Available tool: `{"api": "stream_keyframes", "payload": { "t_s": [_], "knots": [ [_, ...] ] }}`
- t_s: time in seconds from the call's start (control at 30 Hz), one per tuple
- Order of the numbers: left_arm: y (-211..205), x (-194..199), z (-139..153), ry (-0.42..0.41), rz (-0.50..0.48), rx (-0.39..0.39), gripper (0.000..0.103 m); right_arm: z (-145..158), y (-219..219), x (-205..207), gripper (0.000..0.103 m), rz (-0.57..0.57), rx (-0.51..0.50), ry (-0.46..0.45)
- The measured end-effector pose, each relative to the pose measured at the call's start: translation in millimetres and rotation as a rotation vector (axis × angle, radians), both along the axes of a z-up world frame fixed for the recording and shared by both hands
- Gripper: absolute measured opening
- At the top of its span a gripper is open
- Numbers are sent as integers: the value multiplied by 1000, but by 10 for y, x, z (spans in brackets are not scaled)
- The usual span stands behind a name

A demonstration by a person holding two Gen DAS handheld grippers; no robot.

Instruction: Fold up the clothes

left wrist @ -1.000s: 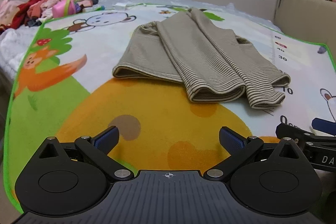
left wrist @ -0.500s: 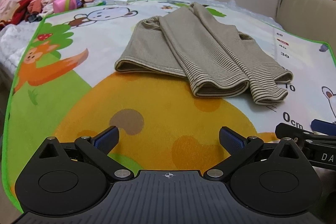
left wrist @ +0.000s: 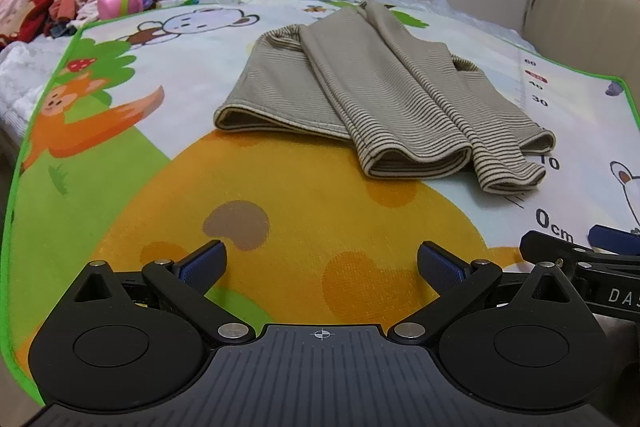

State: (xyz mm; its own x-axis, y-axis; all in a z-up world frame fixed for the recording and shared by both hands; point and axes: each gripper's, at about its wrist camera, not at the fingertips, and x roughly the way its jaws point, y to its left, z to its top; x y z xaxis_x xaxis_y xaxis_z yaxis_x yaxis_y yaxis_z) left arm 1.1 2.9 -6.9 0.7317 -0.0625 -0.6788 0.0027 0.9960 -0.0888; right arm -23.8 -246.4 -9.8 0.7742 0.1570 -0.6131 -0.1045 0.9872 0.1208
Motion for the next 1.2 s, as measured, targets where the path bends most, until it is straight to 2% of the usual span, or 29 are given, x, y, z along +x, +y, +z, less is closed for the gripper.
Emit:
{"api": "stream_keyframes", "payload": {
  "t_s": [1.2],
  "knots": [
    [9, 7, -42, 21, -1, -9, 103, -25, 21, -9, 103, 5, -13, 4]
  ]
}}
